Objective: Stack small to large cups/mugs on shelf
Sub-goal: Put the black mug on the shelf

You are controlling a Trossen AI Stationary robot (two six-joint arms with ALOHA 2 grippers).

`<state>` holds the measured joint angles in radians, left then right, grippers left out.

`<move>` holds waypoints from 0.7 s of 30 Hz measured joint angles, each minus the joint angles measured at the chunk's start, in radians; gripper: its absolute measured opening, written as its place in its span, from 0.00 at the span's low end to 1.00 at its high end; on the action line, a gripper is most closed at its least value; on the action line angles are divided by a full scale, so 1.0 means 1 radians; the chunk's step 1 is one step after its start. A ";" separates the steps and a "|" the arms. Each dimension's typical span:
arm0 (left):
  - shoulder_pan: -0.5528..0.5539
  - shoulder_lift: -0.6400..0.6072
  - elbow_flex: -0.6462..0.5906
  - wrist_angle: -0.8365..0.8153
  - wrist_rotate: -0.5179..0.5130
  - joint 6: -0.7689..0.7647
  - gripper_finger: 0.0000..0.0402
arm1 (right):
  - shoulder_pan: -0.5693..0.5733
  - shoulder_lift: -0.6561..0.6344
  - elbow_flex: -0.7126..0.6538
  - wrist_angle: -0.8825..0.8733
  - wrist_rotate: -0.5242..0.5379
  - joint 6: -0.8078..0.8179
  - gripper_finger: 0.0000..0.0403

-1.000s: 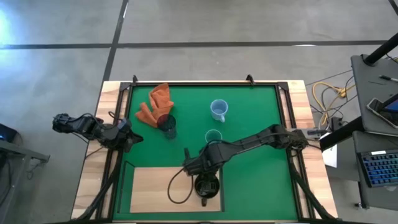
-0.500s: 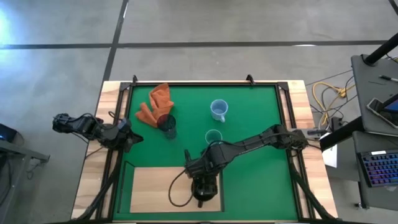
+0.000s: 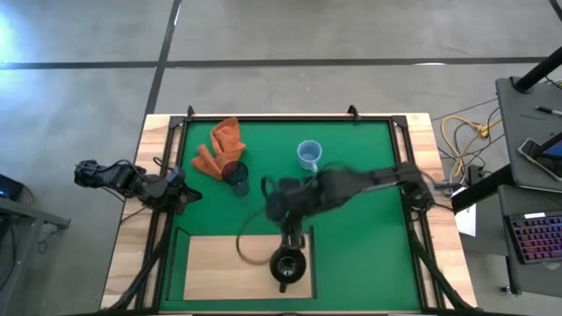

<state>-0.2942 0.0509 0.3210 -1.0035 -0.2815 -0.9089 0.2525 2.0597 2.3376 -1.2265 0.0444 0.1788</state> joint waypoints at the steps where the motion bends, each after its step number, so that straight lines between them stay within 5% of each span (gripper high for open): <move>1: 0.000 0.000 0.000 0.000 0.000 0.000 0.13 | -0.011 -0.026 0.015 0.022 0.004 0.000 0.37; 7: 0.000 0.000 0.000 0.000 0.000 0.000 0.13 | -0.078 -0.194 0.010 0.141 0.081 0.070 0.37; 13: 0.000 0.000 -0.001 0.007 -0.015 -0.012 0.13 | -0.096 -0.262 0.008 0.135 0.446 0.162 0.34; 16: 0.000 0.004 -0.003 0.060 -0.089 -0.134 0.13 | -0.097 -0.260 0.008 0.123 0.577 0.219 0.34; 21: 0.000 0.010 -0.004 0.133 -0.152 -0.247 0.13 | -0.116 -0.215 0.005 0.103 0.607 0.314 0.33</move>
<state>-0.2939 0.0613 0.3168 -0.8708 -0.4336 -1.1556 0.1365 1.8444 2.3425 -1.1238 0.6518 0.4928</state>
